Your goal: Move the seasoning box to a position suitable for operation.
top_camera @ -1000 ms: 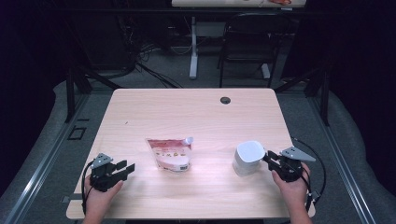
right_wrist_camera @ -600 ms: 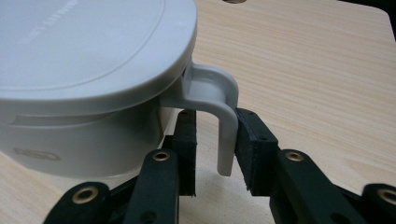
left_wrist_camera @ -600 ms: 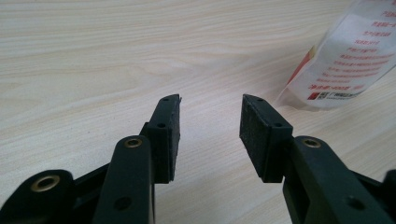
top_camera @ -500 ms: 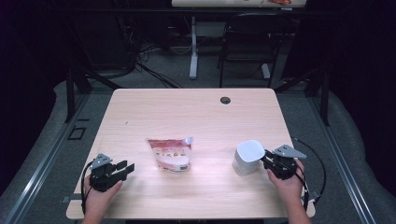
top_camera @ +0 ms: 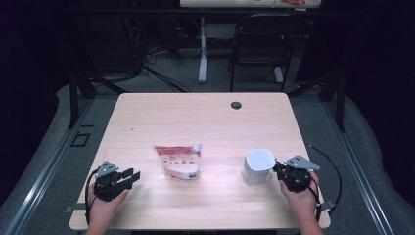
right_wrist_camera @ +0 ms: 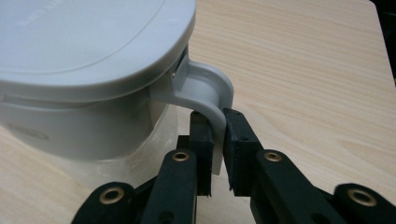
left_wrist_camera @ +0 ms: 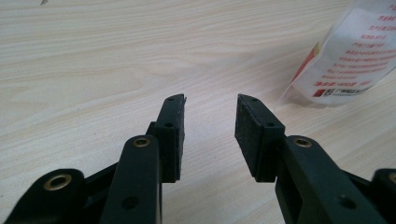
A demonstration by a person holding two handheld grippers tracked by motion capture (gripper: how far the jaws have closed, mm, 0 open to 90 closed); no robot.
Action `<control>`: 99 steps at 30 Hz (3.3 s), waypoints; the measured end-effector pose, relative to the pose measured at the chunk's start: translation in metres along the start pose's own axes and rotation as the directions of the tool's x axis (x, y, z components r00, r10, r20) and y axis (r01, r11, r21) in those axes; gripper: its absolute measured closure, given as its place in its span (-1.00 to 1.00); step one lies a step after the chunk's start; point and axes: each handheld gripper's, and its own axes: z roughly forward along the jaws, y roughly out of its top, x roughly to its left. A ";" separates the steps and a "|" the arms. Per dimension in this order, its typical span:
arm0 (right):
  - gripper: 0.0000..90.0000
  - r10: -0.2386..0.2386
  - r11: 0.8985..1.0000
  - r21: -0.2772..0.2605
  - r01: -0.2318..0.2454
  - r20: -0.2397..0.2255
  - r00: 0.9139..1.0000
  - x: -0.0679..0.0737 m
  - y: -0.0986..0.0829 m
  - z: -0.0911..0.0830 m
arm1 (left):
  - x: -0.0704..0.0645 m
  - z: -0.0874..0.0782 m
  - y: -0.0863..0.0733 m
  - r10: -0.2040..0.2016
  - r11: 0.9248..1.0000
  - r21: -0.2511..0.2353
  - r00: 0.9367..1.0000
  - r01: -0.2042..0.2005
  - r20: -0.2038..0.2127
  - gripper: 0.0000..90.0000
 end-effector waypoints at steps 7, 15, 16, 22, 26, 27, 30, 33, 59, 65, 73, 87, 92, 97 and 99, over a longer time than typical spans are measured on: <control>0.85 -0.006 1.000 0.022 0.006 0.006 1.000 0.015 0.000 -0.005 | -0.001 0.000 0.000 0.003 1.000 0.002 1.000 -0.003 -0.006 0.39; 0.84 -0.008 1.000 0.028 0.009 -0.018 1.000 0.033 0.003 -0.004 | -0.001 0.001 0.000 0.004 1.000 0.007 1.000 -0.004 -0.006 0.39; 0.84 -0.013 0.999 0.032 0.014 -0.019 1.000 0.036 0.003 -0.004 | -0.001 0.001 0.000 0.003 1.000 0.005 1.000 -0.003 -0.006 0.39; 0.83 -0.019 0.999 0.046 0.022 -0.048 0.999 0.048 0.003 -0.007 | -0.002 0.001 0.000 0.006 1.000 0.010 1.000 -0.006 -0.004 0.39; 0.83 -0.037 0.998 0.047 0.040 -0.062 0.997 0.059 0.003 -0.009 | -0.003 0.001 0.000 0.012 1.000 0.011 1.000 -0.012 -0.007 0.39; 0.82 -0.034 0.998 0.042 0.037 -0.068 0.997 0.062 0.002 -0.010 | -0.003 0.001 0.000 0.011 1.000 0.010 1.000 -0.011 -0.007 0.39; 0.74 -0.039 0.998 0.037 0.043 -0.088 0.995 0.068 0.002 -0.013 | -0.003 0.001 -0.001 0.010 1.000 0.006 1.000 -0.010 -0.008 0.38; 0.72 -0.039 0.999 0.027 0.042 -0.095 0.995 0.071 0.000 -0.017 | -0.003 0.001 -0.001 0.011 1.000 0.007 1.000 -0.011 -0.008 0.38; 0.56 -0.045 0.993 -0.118 0.021 -0.200 0.979 0.076 0.006 -0.052 | -0.002 -0.001 0.001 0.004 1.000 0.013 1.000 -0.004 -0.006 0.38; 0.69 -0.025 0.994 -0.106 0.004 -0.190 0.981 0.073 0.013 -0.050 | -0.002 -0.001 0.001 0.009 1.000 0.018 1.000 -0.009 -0.006 0.37; 0.87 -0.027 0.996 -0.088 0.011 -0.184 0.983 0.071 0.028 -0.050 | -0.002 -0.001 0.001 0.007 1.000 0.017 1.000 -0.007 -0.007 0.36; 1.00 -0.026 0.995 -0.102 0.002 -0.235 0.972 0.077 0.042 -0.043 | -0.003 0.000 0.001 0.008 1.000 0.015 1.000 -0.008 -0.012 0.35; 0.98 -0.030 0.996 -0.090 0.010 -0.233 0.972 0.079 0.042 -0.038 | -0.002 -0.001 0.001 0.010 1.000 0.020 1.000 -0.009 -0.008 0.35; 0.98 -0.007 0.996 -0.093 -0.017 -0.250 0.968 0.077 0.040 -0.037 | -0.002 -0.001 0.001 0.009 1.000 0.017 1.000 -0.009 -0.009 0.35; 0.98 0.001 0.995 -0.093 -0.026 -0.255 0.967 0.075 0.039 -0.037 | -0.002 -0.001 0.001 0.010 1.000 0.020 1.000 -0.010 -0.008 0.35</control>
